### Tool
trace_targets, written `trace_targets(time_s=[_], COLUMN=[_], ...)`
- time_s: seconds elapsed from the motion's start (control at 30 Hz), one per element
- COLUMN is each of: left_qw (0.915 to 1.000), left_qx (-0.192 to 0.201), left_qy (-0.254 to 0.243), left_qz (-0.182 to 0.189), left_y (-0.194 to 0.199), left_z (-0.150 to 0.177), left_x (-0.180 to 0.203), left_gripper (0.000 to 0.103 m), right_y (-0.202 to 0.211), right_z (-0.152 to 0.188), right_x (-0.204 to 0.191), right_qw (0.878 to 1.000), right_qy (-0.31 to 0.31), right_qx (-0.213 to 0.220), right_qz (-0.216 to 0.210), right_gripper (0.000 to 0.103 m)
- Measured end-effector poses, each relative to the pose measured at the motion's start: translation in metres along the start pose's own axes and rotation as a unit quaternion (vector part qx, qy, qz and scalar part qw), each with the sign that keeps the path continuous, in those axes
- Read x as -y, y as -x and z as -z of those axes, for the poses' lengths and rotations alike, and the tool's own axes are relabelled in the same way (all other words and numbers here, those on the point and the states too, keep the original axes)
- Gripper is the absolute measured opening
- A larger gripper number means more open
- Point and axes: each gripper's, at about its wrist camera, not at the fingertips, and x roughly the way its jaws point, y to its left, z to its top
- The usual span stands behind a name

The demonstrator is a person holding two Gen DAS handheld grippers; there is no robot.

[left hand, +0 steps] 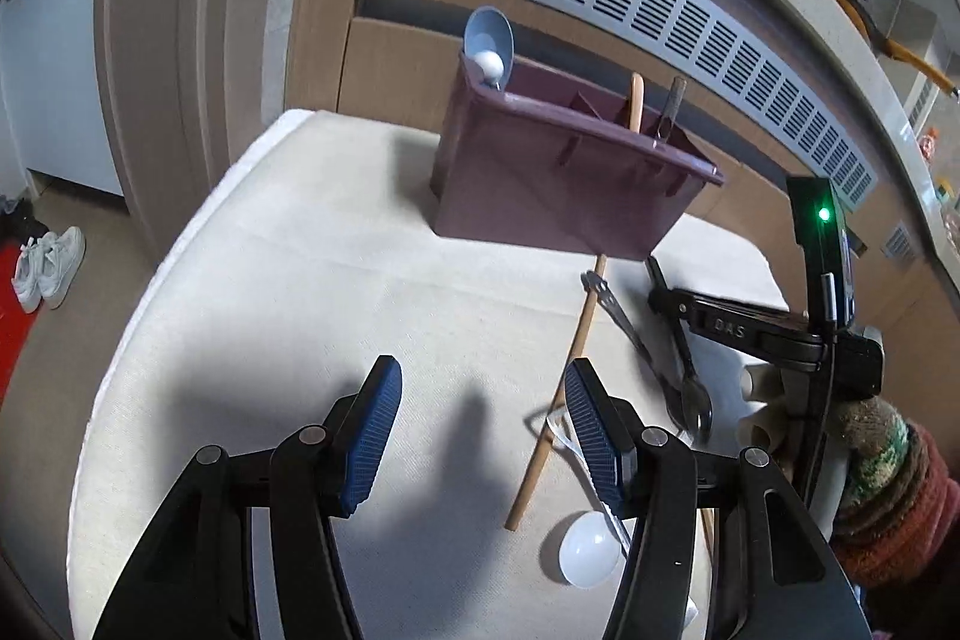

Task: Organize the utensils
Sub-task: 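Grasp the black-handled spoon with the right gripper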

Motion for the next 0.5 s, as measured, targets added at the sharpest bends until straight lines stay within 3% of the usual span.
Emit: trace_targets(time_s=[0.1,0.2,0.37,0.5], left_qw=[1.0,0.9997,0.9981,0.9963], left_qx=[-0.009,-0.023,-0.056,-0.07], left_qy=[0.001,-0.001,-0.022,-0.048], left_qz=[-0.001,0.007,0.013,0.012], left_y=[0.0,0.002,0.0,-0.001], left_z=[0.001,0.007,0.025,0.044], left_x=[0.005,0.016,0.048,0.084], left_gripper=[0.058,0.058,0.058,0.058], right_y=[0.0,0.0,0.009,0.031], right_z=[0.0,0.003,0.005,0.015], right_x=[-0.014,-0.02,-0.002,0.018], right_qw=[0.999,0.997,0.998,0.998], right_qy=[0.044,0.069,0.059,0.054], right_qx=[0.001,0.007,-0.007,0.005], right_qz=[0.02,0.026,-0.017,-0.029], right_gripper=[0.026,0.026,0.011,0.011])
